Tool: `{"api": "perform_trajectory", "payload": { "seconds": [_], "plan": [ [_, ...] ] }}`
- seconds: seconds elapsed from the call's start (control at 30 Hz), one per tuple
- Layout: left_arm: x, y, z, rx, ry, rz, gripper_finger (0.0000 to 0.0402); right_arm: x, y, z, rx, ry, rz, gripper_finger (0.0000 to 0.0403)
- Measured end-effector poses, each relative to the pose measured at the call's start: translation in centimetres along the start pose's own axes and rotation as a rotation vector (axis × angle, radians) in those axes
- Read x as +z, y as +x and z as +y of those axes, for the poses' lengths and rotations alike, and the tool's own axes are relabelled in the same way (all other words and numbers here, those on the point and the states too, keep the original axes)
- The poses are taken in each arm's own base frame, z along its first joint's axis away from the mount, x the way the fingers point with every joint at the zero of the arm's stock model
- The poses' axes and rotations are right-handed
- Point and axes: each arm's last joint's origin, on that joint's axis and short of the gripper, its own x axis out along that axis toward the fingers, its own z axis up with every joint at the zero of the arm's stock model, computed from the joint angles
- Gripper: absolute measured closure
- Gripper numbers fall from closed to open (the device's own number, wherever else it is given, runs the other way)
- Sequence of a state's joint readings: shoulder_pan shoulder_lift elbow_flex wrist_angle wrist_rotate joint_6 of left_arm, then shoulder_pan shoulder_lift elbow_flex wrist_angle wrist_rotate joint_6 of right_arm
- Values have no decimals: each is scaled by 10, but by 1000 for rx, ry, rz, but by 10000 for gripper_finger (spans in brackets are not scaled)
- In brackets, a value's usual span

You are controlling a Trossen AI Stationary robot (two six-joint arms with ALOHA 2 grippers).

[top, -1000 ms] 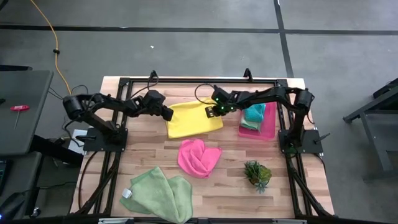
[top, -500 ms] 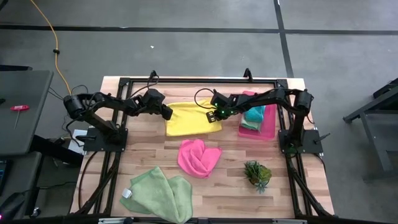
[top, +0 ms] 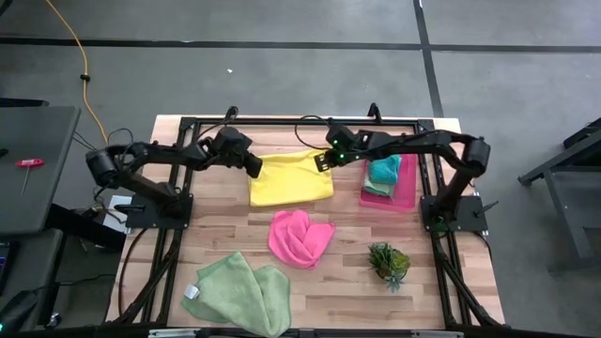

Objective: Fold microfiber towels
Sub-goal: Fold the yellow microfiber cloth

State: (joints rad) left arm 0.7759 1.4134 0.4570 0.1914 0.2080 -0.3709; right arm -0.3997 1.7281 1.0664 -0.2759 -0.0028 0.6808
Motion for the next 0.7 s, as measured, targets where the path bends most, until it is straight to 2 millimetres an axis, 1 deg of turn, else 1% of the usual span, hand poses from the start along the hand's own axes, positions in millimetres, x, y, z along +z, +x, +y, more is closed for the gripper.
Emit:
{"api": "perform_trajectory", "payload": {
  "seconds": [0.1,0.17,0.3,0.4,0.47,0.53,0.6,0.7],
  "plan": [
    [-4,-9,-12,-68,8,49,401,-5,-8,6,83,-140,68,403],
    [-11,-14,-27,-136,68,97,401,-12,-11,11,150,-241,133,403],
    [-34,-25,-60,-223,211,215,401,-25,-12,25,245,-379,190,402],
    [-56,-34,-82,-209,311,280,401,-30,-13,31,268,-433,188,393],
    [-69,-42,-94,-185,385,280,401,-31,-13,32,272,-460,186,381],
    [-78,-48,-102,-131,452,255,401,-31,-13,32,274,-497,185,362],
    [-83,-53,-105,-73,501,220,400,-31,-13,30,271,-537,188,336],
    [-88,-58,-105,4,582,202,393,-33,-13,28,262,-605,203,295]
  ]
}}
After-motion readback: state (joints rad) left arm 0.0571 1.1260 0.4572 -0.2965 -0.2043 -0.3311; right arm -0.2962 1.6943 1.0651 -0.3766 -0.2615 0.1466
